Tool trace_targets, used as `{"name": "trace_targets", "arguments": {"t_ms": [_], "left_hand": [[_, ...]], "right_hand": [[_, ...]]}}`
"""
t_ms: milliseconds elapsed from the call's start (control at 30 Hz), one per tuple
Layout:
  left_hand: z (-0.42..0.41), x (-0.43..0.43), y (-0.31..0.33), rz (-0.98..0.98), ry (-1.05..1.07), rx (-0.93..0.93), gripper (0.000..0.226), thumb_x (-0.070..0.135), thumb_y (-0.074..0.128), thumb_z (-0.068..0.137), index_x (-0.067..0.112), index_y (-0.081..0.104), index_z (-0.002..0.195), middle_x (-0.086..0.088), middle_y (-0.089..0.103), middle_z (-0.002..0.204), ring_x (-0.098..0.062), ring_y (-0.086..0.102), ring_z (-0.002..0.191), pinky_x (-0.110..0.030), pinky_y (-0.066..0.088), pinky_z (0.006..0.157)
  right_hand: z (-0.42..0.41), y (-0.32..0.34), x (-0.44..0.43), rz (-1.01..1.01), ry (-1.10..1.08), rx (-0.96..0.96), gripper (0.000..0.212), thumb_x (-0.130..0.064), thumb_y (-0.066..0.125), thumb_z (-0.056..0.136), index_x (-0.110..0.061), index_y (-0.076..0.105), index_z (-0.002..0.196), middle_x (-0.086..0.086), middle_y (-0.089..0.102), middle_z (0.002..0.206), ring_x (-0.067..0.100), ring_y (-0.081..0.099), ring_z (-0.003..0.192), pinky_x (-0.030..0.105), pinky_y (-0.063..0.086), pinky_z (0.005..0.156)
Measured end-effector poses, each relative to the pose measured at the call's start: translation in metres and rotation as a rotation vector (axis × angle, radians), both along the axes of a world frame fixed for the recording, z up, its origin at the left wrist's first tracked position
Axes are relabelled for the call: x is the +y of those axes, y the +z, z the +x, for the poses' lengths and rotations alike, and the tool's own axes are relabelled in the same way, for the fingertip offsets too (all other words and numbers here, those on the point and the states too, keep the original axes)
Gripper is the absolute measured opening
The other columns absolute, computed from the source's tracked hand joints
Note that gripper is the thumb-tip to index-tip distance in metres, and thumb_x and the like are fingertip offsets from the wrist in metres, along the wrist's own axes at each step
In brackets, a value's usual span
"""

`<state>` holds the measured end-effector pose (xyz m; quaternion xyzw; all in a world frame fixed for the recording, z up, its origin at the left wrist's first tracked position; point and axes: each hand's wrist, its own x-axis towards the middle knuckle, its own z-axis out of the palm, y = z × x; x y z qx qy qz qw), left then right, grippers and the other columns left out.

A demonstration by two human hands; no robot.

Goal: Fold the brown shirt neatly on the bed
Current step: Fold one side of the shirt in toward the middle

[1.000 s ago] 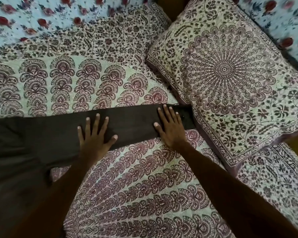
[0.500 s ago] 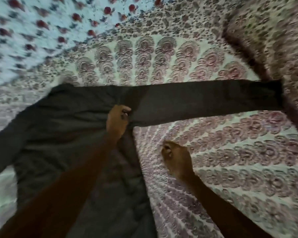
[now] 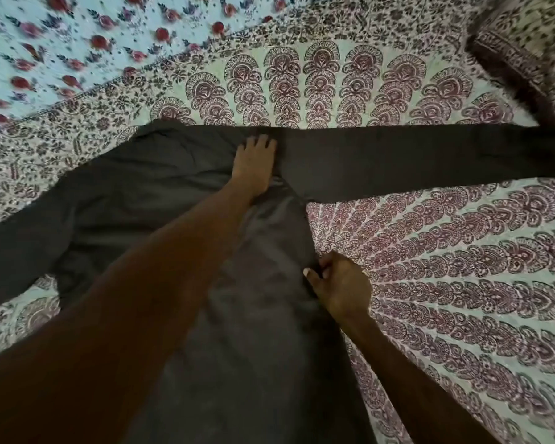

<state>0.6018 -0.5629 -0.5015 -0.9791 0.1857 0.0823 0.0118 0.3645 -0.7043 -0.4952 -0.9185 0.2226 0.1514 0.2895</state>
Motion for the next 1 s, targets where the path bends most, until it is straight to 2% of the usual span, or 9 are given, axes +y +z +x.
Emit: {"name": "trace_targets", "arguments": {"t_ms": [100,200,300,367,567,667,767,867,1000], "left_hand": [[0.024,0.008,0.005,0.045,0.112,-0.008,0.079,0.012,0.065,0.081,0.006,0.023,0.148,-0.015,0.031,0.151,-0.038,0.025,0.141,-0.052,0.027,0.112],[0.049,0.014,0.006,-0.001,0.06,0.036,0.074,0.013,0.059,0.087,0.011,0.021,0.15,-0.014,0.033,0.152,-0.04,0.019,0.143,-0.057,0.02,0.114],[0.065,0.017,0.013,-0.028,0.026,0.053,0.051,0.024,0.055,0.093,0.018,0.041,0.142,-0.013,0.043,0.145,-0.043,0.025,0.139,-0.056,0.018,0.112],[0.069,0.017,0.023,-0.081,0.053,0.064,0.032,0.027,0.055,0.094,0.021,0.059,0.125,-0.011,0.051,0.136,-0.04,0.029,0.136,-0.053,0.018,0.112],[0.088,0.047,0.048,-0.151,0.131,-0.028,0.027,0.026,0.057,0.094,0.016,0.065,0.118,-0.018,0.047,0.133,-0.045,0.032,0.133,-0.054,0.025,0.111],[0.088,0.083,0.056,-0.036,0.123,-0.057,0.028,0.023,0.059,0.092,0.013,0.064,0.119,-0.021,0.04,0.14,-0.045,0.027,0.136,-0.052,0.025,0.111],[0.088,0.123,0.052,0.009,0.114,-0.04,0.023,0.017,0.061,0.089,0.012,0.068,0.11,-0.021,0.047,0.131,-0.043,0.039,0.125,-0.051,0.037,0.102],[0.085,0.156,0.036,-0.145,0.165,0.001,0.021,0.017,0.064,0.086,0.008,0.072,0.103,-0.022,0.062,0.114,-0.041,0.053,0.113,-0.045,0.044,0.097],[0.083,0.18,0.019,-0.31,0.355,0.046,0.016,0.01,0.062,0.085,0.003,0.07,0.097,-0.022,0.064,0.112,-0.037,0.061,0.106,-0.043,0.05,0.092]], "right_hand": [[0.005,-0.004,0.006,-0.017,-0.036,-0.051,0.027,-0.049,0.06,0.087,-0.026,0.058,0.101,-0.003,0.067,0.09,0.023,0.064,0.087,0.028,0.041,0.067],[0.016,-0.008,0.007,-0.023,-0.028,-0.047,0.023,-0.048,0.058,0.089,-0.025,0.061,0.095,-0.002,0.069,0.087,0.023,0.065,0.085,0.027,0.041,0.065],[0.025,-0.011,0.007,0.044,-0.018,-0.042,0.018,-0.044,0.061,0.088,-0.026,0.057,0.087,-0.003,0.068,0.08,0.022,0.065,0.08,0.029,0.048,0.067],[0.028,-0.007,0.01,0.121,0.011,-0.061,0.015,-0.038,0.064,0.086,-0.027,0.057,0.094,-0.007,0.066,0.077,0.02,0.065,0.077,0.03,0.051,0.069],[0.027,0.02,0.042,0.312,0.179,-0.217,0.046,-0.025,0.066,0.085,-0.032,0.055,0.129,-0.013,0.065,0.079,0.009,0.064,0.073,0.024,0.052,0.073],[0.024,0.022,0.072,0.35,0.286,-0.22,0.056,-0.031,0.063,0.085,-0.026,0.049,0.139,-0.004,0.071,0.101,0.011,0.066,0.086,0.024,0.053,0.083],[0.02,0.018,0.106,0.339,0.406,-0.16,0.061,-0.035,0.06,0.088,-0.027,0.04,0.145,0.003,0.071,0.11,0.02,0.066,0.097,0.029,0.051,0.091],[0.019,0.011,0.137,0.322,0.476,-0.08,0.065,-0.039,0.057,0.091,-0.03,0.03,0.15,0.006,0.069,0.116,0.026,0.063,0.106,0.028,0.048,0.093],[0.026,-0.004,0.168,0.3,0.491,0.001,0.07,-0.044,0.053,0.088,-0.035,0.022,0.15,0.012,0.07,0.102,0.033,0.064,0.098,0.04,0.053,0.088]]}}
